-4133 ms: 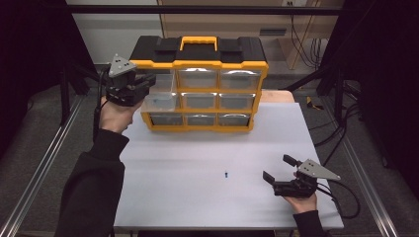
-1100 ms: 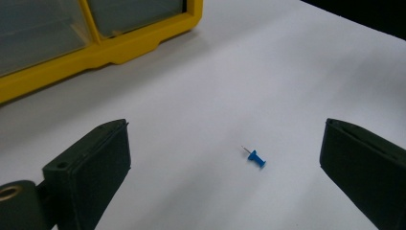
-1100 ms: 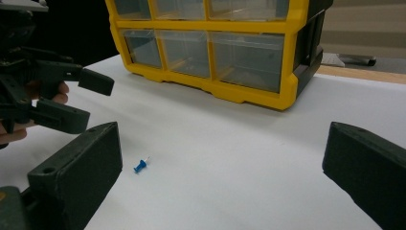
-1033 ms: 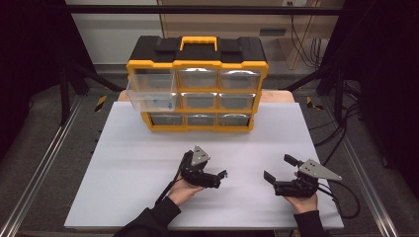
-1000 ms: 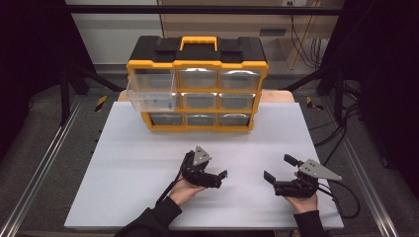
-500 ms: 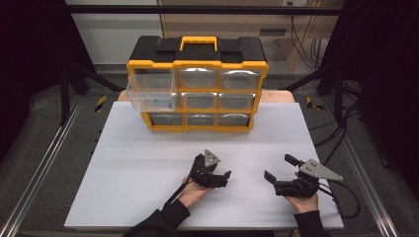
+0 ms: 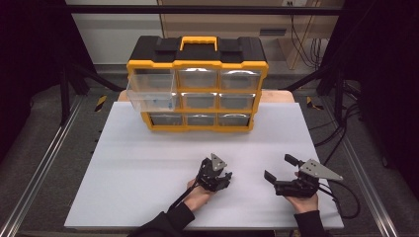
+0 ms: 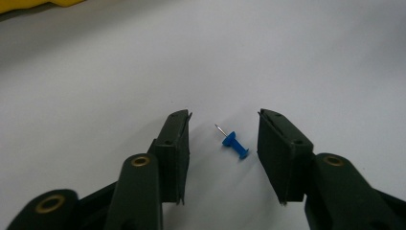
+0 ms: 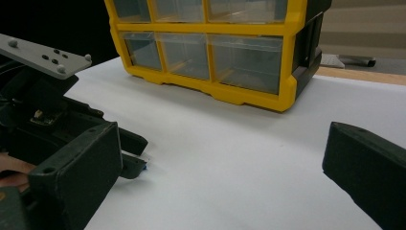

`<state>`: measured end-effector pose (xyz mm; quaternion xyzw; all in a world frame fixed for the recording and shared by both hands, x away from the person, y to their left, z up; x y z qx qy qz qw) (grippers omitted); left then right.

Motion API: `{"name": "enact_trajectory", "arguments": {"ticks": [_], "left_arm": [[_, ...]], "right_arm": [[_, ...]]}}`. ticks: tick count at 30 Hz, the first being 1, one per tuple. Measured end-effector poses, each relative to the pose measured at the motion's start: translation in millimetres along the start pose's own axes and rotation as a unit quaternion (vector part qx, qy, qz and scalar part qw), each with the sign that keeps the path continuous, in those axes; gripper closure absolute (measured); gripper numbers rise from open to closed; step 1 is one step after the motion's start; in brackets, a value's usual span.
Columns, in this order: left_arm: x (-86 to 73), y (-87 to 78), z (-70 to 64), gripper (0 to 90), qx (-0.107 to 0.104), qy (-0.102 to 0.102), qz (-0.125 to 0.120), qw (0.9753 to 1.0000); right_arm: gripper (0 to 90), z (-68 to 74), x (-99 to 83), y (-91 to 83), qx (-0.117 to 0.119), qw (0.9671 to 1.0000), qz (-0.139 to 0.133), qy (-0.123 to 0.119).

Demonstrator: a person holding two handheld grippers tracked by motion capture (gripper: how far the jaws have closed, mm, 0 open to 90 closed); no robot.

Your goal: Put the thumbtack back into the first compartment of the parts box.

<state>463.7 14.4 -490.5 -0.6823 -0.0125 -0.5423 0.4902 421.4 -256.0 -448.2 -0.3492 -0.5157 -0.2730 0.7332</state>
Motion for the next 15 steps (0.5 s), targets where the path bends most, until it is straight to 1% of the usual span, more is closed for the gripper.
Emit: {"name": "enact_trajectory", "arguments": {"ticks": [1,2,5,6,8,9,15], "left_arm": [[-0.1,0.6,-2.1,59.3,0.011,0.007,-0.002,0.9999],[-0.1,0.6,-2.1,60.6,0.011,0.007,-0.002,0.9999],[0.0,0.6,-3.0,65.2,0.020,0.007,-0.001,0.9998],[-0.2,0.0,-2.5,66.9,0.021,0.013,0.004,0.9997],[-0.2,-0.2,-3.2,70.0,0.022,0.012,0.004,0.9997],[-0.4,-1.0,-2.8,71.4,0.021,0.020,0.010,0.9995],[-0.7,-0.4,-4.4,77.9,0.018,0.020,0.005,0.9996]], "right_arm": [[0.6,-0.3,0.3,0.0,-0.002,1.0000,-0.001,-0.001],[0.6,-0.6,0.3,-0.4,-0.001,1.0000,0.000,-0.003],[0.6,-0.5,0.3,-0.5,0.000,1.0000,0.000,-0.003],[0.6,-0.5,0.3,-0.5,0.000,1.0000,0.000,-0.003],[0.6,-0.6,0.4,-0.5,0.000,1.0000,0.000,-0.003],[0.6,-0.6,0.4,-0.5,-0.001,1.0000,0.000,-0.003],[0.6,0.0,0.5,-0.1,-0.002,1.0000,0.000,0.002]]}}
Point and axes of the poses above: each handheld gripper's, and its own axes: y roughly forward along the jaws, x roughly out of its top, z roughly to its left, the point moved 1 cm from there along y, roughly forward along the jaws, and after that the axes turned 6 degrees about y, right-handed, at the moved point
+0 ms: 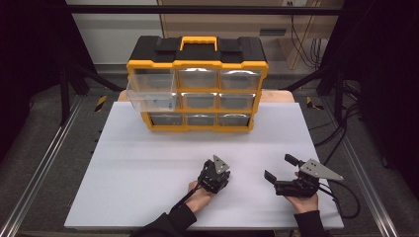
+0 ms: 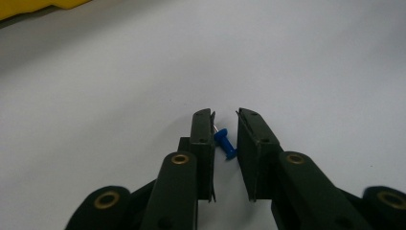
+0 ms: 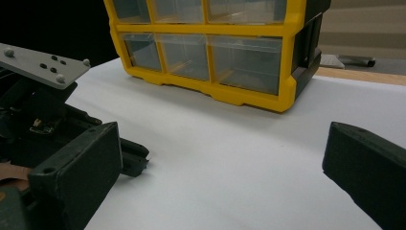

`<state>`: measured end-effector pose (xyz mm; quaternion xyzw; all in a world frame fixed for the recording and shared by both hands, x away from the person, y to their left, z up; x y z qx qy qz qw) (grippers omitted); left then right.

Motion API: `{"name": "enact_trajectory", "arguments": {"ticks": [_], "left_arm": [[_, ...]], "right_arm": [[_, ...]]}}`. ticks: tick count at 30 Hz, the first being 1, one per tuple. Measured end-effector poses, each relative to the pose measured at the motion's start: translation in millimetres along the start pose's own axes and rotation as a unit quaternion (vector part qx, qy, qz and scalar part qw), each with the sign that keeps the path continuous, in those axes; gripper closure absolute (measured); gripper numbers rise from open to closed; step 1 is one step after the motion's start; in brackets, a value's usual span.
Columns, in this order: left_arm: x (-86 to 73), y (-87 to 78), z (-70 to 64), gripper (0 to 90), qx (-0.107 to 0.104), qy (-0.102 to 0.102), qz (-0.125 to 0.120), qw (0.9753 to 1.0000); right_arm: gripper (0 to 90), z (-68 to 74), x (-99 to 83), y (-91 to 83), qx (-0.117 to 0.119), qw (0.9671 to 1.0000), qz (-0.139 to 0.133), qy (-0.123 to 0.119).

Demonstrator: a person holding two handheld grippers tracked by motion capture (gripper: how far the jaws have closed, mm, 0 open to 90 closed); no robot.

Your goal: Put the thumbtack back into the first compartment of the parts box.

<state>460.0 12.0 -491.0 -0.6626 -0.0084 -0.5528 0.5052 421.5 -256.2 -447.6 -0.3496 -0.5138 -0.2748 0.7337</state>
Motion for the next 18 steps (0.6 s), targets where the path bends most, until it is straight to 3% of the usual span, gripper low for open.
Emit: {"name": "enact_trajectory", "arguments": {"ticks": [3,11,14,16,18], "left_arm": [[-0.2,-1.4,0.7,83.7,-0.003,0.009,0.006,0.9999],[-1.1,-1.1,5.7,84.8,-0.018,-0.006,0.000,0.9998],[-1.0,-2.8,8.0,84.8,-0.020,-0.016,-0.013,0.9996],[-0.7,-5.5,9.5,84.8,-0.027,-0.015,-0.014,0.9994],[0.5,-14.0,15.3,84.8,-0.030,0.000,-0.006,0.9995]], "right_arm": [[0.6,-0.2,0.0,-0.1,0.001,1.0000,0.000,-0.001],[0.6,-0.5,-0.1,-0.4,0.002,1.0000,0.000,-0.004],[0.6,-0.4,-0.2,-0.3,0.002,1.0000,0.000,-0.004],[0.5,-0.3,-0.2,-0.3,0.002,1.0000,0.000,-0.003],[0.6,-0.5,-0.2,-0.3,0.003,1.0000,0.000,-0.005]]}}
Point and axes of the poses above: each handheld gripper's, and its own axes: y roughly forward along the jaws, x roughly out of its top, z roughly to its left, the point moved 1 cm from there along y, roughly forward along the jaws, and after that the axes turned 6 degrees about y, right-handed, at the moved point
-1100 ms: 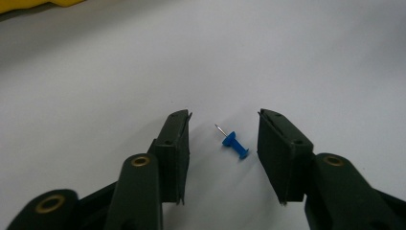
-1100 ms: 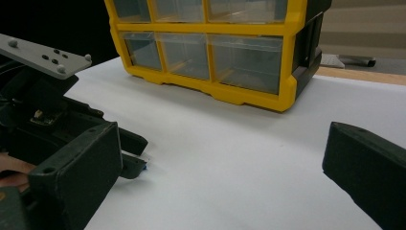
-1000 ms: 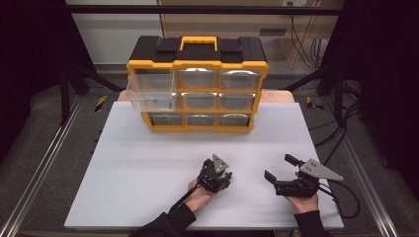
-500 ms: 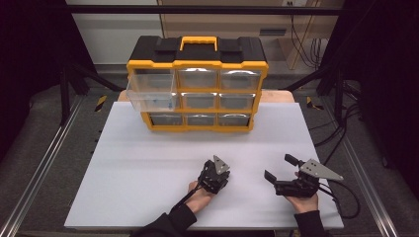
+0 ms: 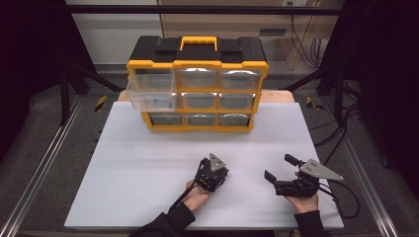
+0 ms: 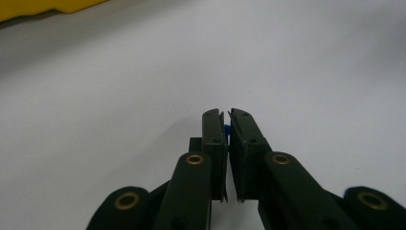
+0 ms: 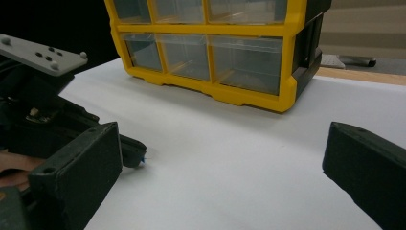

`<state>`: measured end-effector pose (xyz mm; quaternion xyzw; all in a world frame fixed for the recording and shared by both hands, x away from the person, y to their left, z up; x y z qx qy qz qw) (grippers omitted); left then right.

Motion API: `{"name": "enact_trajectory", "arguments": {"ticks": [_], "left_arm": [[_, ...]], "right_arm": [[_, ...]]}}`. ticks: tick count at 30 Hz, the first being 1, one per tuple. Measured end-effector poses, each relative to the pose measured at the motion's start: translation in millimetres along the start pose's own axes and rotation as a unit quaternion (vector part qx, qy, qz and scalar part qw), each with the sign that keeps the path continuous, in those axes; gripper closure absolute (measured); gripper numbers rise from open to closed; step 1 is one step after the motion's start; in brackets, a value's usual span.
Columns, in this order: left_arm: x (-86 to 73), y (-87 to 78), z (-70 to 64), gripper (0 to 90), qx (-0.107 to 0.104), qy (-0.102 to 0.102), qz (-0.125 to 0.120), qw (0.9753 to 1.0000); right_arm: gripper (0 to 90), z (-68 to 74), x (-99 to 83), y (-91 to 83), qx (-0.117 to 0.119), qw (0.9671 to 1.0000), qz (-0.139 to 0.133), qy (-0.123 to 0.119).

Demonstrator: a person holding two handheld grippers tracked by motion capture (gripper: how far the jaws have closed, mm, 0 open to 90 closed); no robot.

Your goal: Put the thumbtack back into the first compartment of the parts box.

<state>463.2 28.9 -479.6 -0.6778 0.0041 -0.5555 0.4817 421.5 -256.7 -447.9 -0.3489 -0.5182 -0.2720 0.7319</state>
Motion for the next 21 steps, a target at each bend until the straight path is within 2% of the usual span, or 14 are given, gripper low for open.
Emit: {"name": "enact_trajectory", "arguments": {"ticks": [1,2,6,7,9,11,12,13,14,16,17,18,20,21], "left_arm": [[0.0,0.0,0.0,84.8,0.000,0.000,0.000,1.0000],[0.9,-0.3,-1.6,84.8,0.004,-0.015,-0.015,0.9998],[4.7,-18.7,4.0,84.8,0.003,-0.021,-0.040,0.9990],[4.7,-18.7,4.0,84.8,0.003,-0.021,-0.040,0.9990],[5.8,-35.0,9.9,84.8,0.005,-0.025,-0.052,0.9983],[6.0,-46.2,14.3,84.8,0.005,-0.028,-0.062,0.9977],[6.0,-46.2,14.3,84.8,0.005,-0.028,-0.062,0.9977],[5.6,-57.4,19.0,84.8,0.005,-0.028,-0.070,0.9971],[5.6,-57.4,19.0,84.8,0.005,-0.028,-0.070,0.9971],[5.6,-73.3,26.1,84.8,0.007,-0.030,-0.082,0.9962],[5.6,-73.3,26.1,84.8,0.007,-0.030,-0.082,0.9962],[5.8,-78.9,28.3,84.8,0.008,-0.030,-0.085,0.9958],[7.5,-95.9,36.8,84.8,0.014,-0.021,-0.094,0.9952],[8.5,-101.5,39.0,84.7,0.014,-0.026,-0.100,0.9946]], "right_arm": [[0.6,0.0,0.0,0.0,0.000,1.0000,0.000,0.000],[0.6,0.0,0.0,0.2,-0.001,1.0000,0.000,0.000],[0.6,0.6,-0.2,0.6,-0.001,1.0000,0.000,0.003],[0.6,0.4,-0.4,0.6,-0.001,1.0000,0.001,0.002],[0.6,-0.3,-0.7,0.4,0.000,1.0000,0.003,-0.004],[0.6,0.2,-0.7,0.6,0.000,1.0000,0.003,-0.002],[0.6,0.2,-0.7,0.6,0.000,1.0000,0.003,-0.002],[0.6,1.1,-0.6,1.1,-0.002,1.0000,0.001,0.005],[0.6,-0.1,-1.0,0.3,0.000,1.0000,0.005,-0.004],[0.6,1.7,-0.7,1.4,0.001,1.0000,0.000,0.009],[0.6,1.7,-0.7,1.4,0.001,1.0000,0.000,0.009],[0.6,0.1,-1.2,1.7,0.000,1.0000,0.001,-0.003],[0.6,0.0,-1.2,1.7,-0.001,1.0000,0.002,-0.003],[0.6,0.2,-1.1,1.8,-0.002,1.0000,0.003,-0.001]]}}
Point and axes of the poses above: each handheld gripper's, and its own axes: y roughly forward along the jaws, x roughly out of its top, z roughly to its left, the point moved 1 cm from there along y, roughly forward along the jaws, and after that the axes turned 6 degrees about y, right-handed, at the moved point
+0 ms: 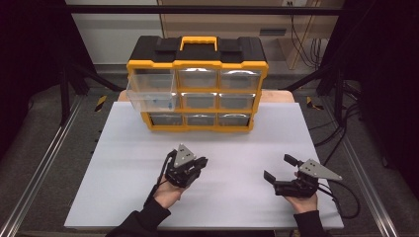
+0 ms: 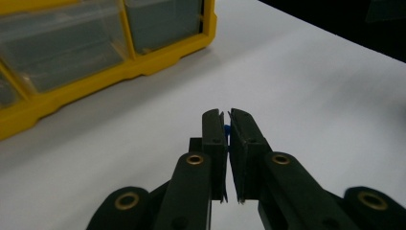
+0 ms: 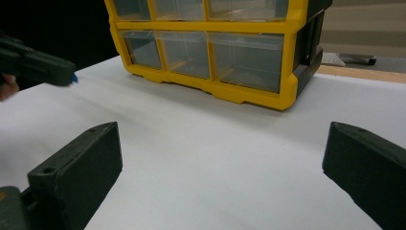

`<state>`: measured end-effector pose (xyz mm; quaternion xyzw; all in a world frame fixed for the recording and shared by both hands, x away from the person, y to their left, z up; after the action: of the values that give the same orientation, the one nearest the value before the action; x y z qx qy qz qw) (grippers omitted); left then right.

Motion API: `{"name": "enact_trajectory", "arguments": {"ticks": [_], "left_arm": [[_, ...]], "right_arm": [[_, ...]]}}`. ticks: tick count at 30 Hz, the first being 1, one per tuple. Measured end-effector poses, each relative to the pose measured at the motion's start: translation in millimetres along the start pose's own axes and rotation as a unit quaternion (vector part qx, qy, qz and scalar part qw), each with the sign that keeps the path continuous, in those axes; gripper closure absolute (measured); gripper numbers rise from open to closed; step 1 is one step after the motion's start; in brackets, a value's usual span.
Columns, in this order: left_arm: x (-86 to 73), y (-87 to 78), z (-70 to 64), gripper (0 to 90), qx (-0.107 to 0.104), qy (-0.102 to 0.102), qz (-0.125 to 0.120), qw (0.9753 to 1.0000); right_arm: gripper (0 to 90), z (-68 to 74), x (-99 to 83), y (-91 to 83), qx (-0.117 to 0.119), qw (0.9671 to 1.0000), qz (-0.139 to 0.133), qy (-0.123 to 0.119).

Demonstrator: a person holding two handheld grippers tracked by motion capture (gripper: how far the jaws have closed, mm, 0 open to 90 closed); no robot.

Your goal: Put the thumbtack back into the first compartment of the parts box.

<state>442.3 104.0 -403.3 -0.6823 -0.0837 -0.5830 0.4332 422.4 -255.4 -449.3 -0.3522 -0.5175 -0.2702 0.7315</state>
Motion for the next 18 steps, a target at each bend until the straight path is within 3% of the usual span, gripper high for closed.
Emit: {"name": "enact_trajectory", "arguments": {"ticks": [7,18], "left_arm": [[17.9,-33.7,18.8,84.7,0.017,0.002,-0.035,0.9992],[45.1,-69.8,40.4,84.7,0.036,0.008,-0.064,0.9973]], "right_arm": [[0.6,0.4,0.0,-0.2,0.000,1.0000,0.000,0.003],[0.6,0.4,-0.1,0.5,0.000,1.0000,-0.001,0.002]]}}
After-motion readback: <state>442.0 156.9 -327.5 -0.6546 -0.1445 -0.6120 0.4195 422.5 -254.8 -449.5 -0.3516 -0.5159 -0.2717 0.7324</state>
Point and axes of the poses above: each handheld gripper's, and its own axes: y roughly forward along the jaws, x roughly out of its top, z roughly to its left, the point moved 1 cm from there along y, roughly forward along the jaws, and after that the axes turned 6 degrees about y, right-handed, at the moved point
